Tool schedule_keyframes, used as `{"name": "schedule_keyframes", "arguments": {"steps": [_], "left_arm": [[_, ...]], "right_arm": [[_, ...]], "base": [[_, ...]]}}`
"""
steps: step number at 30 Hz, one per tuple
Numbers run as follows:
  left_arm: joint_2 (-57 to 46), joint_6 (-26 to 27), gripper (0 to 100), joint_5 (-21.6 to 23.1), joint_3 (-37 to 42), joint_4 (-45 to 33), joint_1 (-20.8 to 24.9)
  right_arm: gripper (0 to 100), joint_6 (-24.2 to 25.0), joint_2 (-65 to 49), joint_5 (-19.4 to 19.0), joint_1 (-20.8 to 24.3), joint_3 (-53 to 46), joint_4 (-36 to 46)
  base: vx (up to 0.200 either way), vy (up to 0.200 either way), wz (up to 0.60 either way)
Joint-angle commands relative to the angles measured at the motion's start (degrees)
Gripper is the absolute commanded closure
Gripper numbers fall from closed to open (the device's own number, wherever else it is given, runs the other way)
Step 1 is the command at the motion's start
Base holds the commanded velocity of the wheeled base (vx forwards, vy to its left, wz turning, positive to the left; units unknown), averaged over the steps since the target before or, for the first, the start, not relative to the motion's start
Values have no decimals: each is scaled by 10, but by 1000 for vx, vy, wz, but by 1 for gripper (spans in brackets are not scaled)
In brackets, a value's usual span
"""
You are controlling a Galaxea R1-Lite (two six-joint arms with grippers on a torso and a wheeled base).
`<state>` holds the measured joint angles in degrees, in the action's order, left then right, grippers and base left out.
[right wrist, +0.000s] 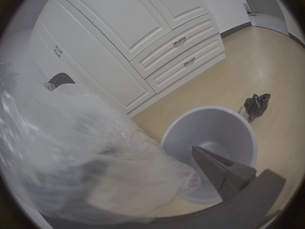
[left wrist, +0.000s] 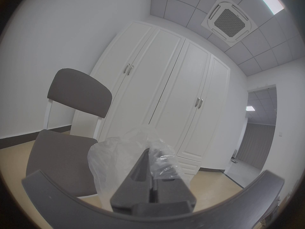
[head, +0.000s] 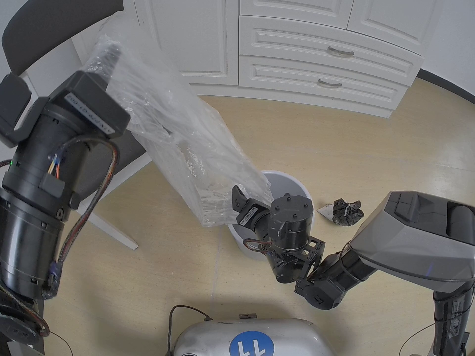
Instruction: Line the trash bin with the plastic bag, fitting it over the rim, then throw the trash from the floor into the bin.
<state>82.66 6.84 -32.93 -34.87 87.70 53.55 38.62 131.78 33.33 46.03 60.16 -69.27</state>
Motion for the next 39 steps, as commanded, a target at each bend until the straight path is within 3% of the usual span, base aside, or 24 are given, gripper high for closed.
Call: {"name": "schedule_keyframes", "arguments": {"steps": [1, 5, 9, 10, 11, 12, 13, 14, 15, 18, 39], "left_arm": [[-6, 1, 100, 0, 0, 0, -1], [-5, 4, 100, 0, 1, 0, -13], [-10, 5, 100, 0, 0, 0, -15], [-15, 5, 100, 0, 0, 0, -15], [-15, 5, 100, 0, 0, 0, -15], [-18, 6, 100, 1, 0, 0, -14], [-18, 6, 100, 1, 0, 0, -14], [-21, 6, 100, 1, 0, 0, -13], [-22, 6, 100, 1, 0, 0, -13], [-26, 7, 100, 1, -1, 0, -11], [-25, 7, 100, 1, -6, 0, 1]], "right_arm": [[0, 0, 0, 0, 0, -1, -1], [0, 0, -16, -1, 0, -7, -1], [0, -4, -67, -46, -2, -59, -3], [0, 0, -87, -101, -8, -99, -13], [0, 0, -88, -107, -9, -102, -14], [0, 1, -97, -164, -16, -137, -54], [0, 1, -97, -164, -16, -137, -54], [0, 0, -89, -199, -22, -164, -112], [0, 0, -79, -210, -23, -176, -145], [0, -5, -51, -223, -23, -196, -207], [0, 9, -7, -223, 1, -168, -207]], "base": [[0, 0, 0], [0, 0, 0], [0, 0, 0], [0, 0, 0], [0, 0, 0], [0, 0, 0], [0, 0, 0], [0, 0, 0], [0, 0, 0], [0, 0, 0], [0, 0, 0]]}}
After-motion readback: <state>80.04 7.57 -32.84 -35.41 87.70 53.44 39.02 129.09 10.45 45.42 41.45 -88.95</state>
